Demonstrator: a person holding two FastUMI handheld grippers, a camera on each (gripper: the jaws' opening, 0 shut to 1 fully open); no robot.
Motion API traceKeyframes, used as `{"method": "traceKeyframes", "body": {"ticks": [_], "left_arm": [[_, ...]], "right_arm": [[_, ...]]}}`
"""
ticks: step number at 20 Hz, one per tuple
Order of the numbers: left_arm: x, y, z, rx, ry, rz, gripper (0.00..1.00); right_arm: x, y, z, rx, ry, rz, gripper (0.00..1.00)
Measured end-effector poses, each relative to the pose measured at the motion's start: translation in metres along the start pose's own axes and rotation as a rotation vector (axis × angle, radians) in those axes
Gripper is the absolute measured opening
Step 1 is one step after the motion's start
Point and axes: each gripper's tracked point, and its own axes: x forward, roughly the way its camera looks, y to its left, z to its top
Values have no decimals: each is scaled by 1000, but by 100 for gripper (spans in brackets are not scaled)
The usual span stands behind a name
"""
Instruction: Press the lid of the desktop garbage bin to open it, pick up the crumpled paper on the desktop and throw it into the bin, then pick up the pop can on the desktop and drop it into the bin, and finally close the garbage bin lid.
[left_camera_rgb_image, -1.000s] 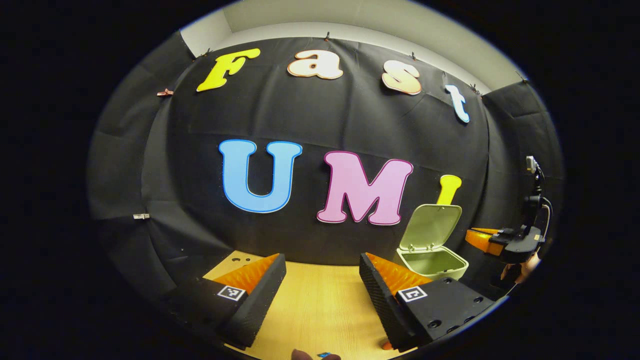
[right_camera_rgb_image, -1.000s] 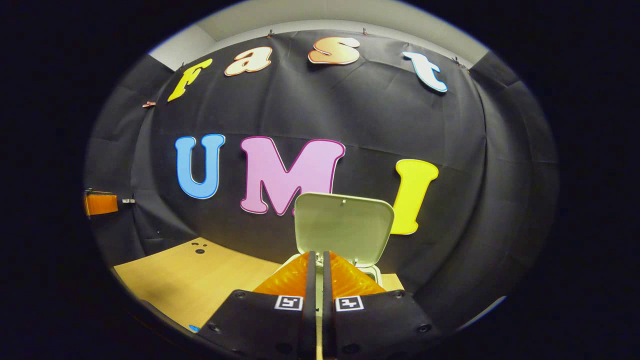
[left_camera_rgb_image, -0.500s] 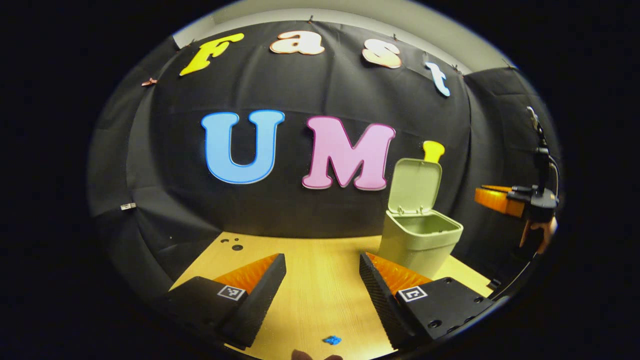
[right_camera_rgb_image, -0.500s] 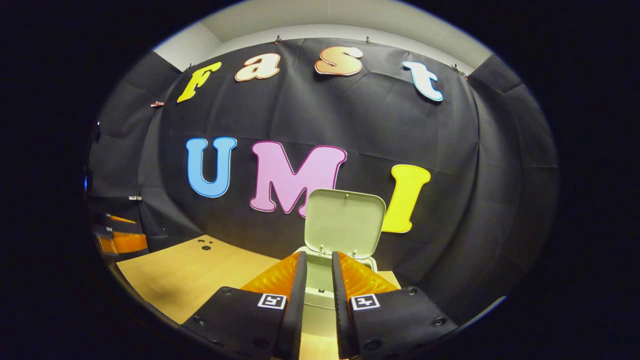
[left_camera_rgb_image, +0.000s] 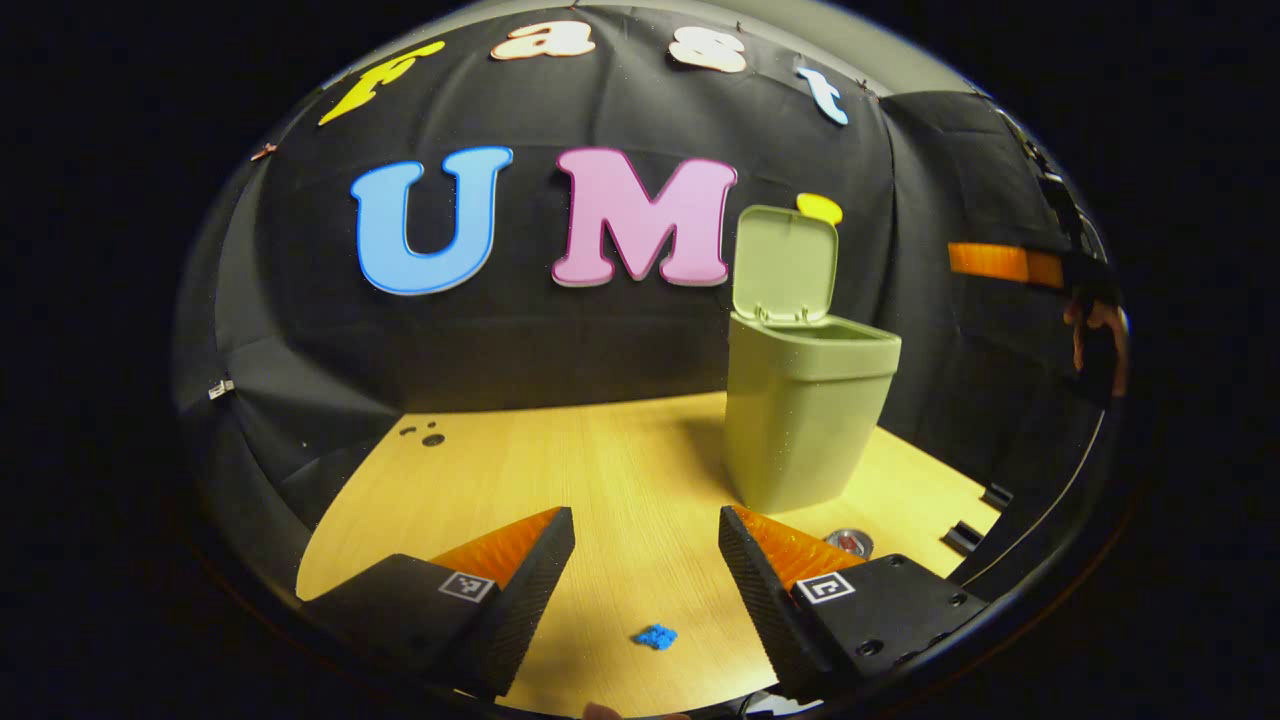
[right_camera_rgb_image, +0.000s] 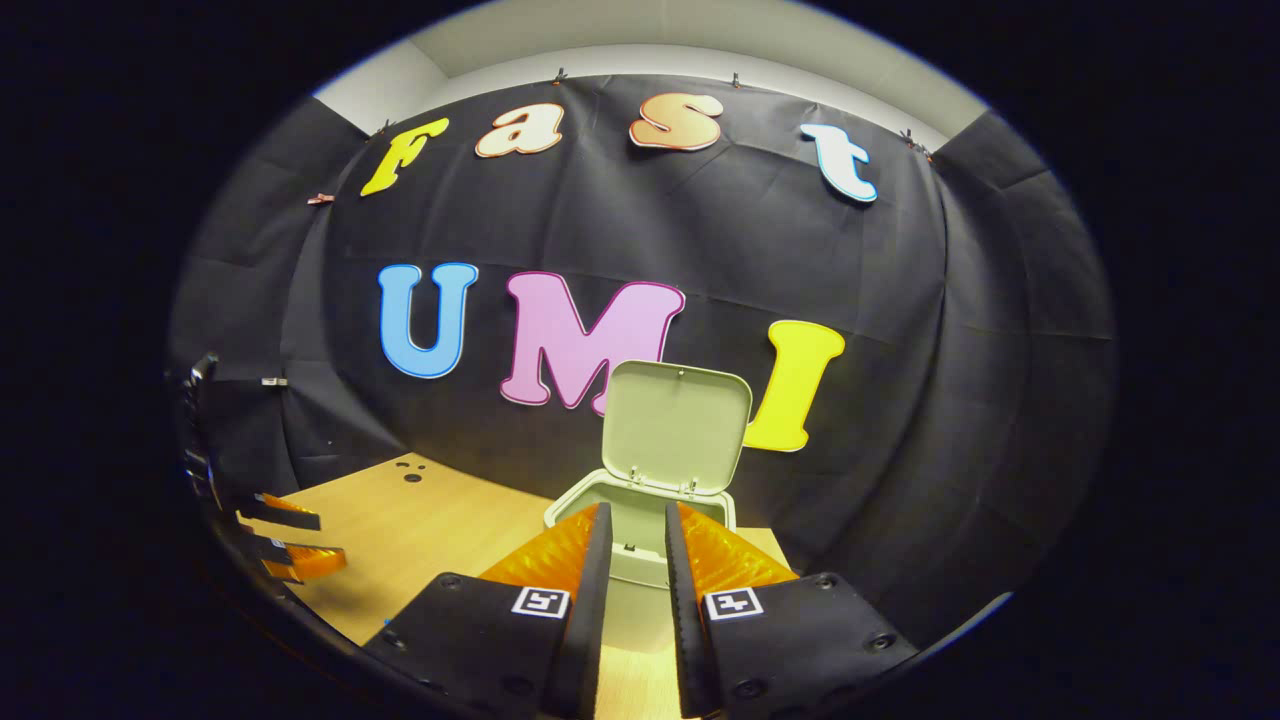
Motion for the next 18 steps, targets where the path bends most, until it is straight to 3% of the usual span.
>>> {"method": "traceKeyframes", "body": {"ticks": [1,2,7,18], "left_arm": [[3,-2,-13,2,28,-3,93],[7,-3,-27,2,55,-6,93],[22,-11,-84,17,181,-20,89],[48,-18,-160,39,357,-28,81]], "right_arm": [[-1,0,-2,3,8,7,46],[-6,0,-3,6,11,10,50],[-20,6,-14,49,38,35,58],[-37,4,-37,75,120,71,61]]}}
